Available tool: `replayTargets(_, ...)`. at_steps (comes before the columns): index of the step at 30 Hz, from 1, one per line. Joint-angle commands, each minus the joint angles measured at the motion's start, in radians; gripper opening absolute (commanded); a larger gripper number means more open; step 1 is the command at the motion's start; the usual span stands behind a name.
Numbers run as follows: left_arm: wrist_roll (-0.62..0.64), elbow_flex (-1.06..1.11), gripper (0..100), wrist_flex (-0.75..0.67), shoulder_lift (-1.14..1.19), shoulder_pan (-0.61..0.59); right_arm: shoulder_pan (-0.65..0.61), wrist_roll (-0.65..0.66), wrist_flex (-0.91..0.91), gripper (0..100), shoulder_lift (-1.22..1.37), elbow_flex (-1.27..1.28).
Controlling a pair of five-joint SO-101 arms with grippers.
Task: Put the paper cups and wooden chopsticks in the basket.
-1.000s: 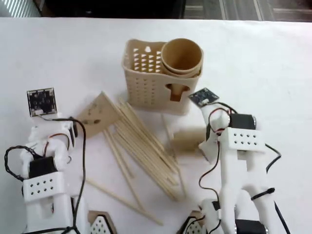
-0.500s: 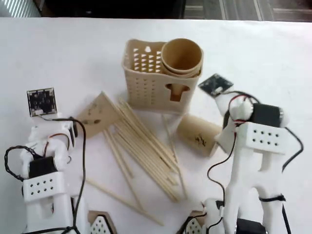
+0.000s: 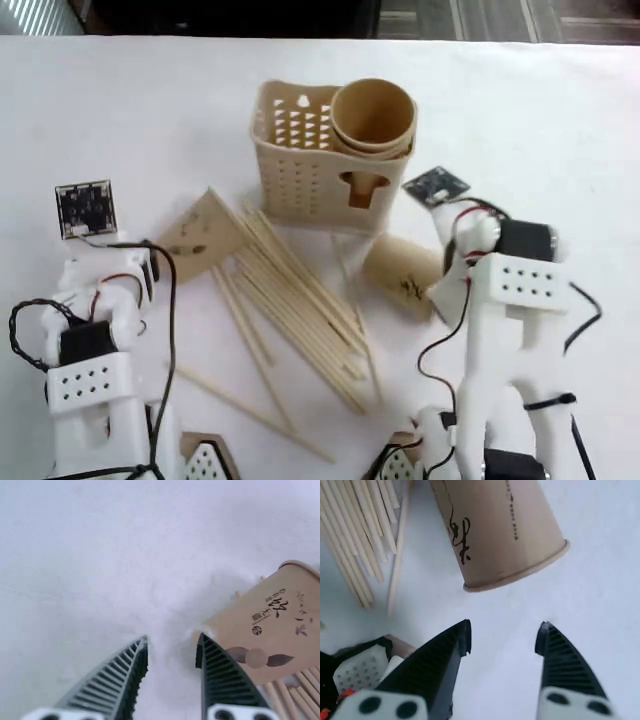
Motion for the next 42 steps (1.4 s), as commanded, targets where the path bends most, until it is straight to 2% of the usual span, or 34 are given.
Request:
replayTargets(1, 0.003, -0.005, 17, -0.020, -0.024, -0.005, -0.064, -0.092, -0.136, 23.4, -0.031, 0.066)
replayTargets(11, -0.032, 0.051, 17, -0.114, -0.024, -0.005, -0.176, -0.250, -0.430, 23.1, -0.021, 0.221)
replayTargets(13, -0.034, 0.051, 17, -0.114, -0.024, -0.005, -0.179, -0.250, -0.472, 19.6, -0.022, 0.247)
replayTargets(16, -0.035, 0.052, 17, -0.112, -0.024, -0.005, -0.186, -0.242, -0.506, 9.2, -0.031, 0.261)
replayTargets(18, -0.035, 0.052, 17, -0.112, -0.024, -0.005, -0.186, -0.187, -0.510, 3.9, -0.031, 0.256)
replayTargets(21, -0.037, 0.052, 17, -0.112, -0.024, -0.005, -0.177, -0.114, -0.492, 2.2, -0.031, 0.235)
replayTargets(27, -0.037, 0.052, 17, -0.112, -0.024, -0.005, -0.134, -0.002, -0.338, 2.0, -0.065, 0.143)
replayTargets(37, -0.037, 0.052, 17, -0.112, -0.024, -0.005, -0.088, 0.236, -0.042, 2.0, -0.351, 0.037)
replayTargets(42, -0.037, 0.054, 17, -0.112, -0.024, -0.005, -0.005, 0.269, -0.016, 2.0, -0.441, -0.048)
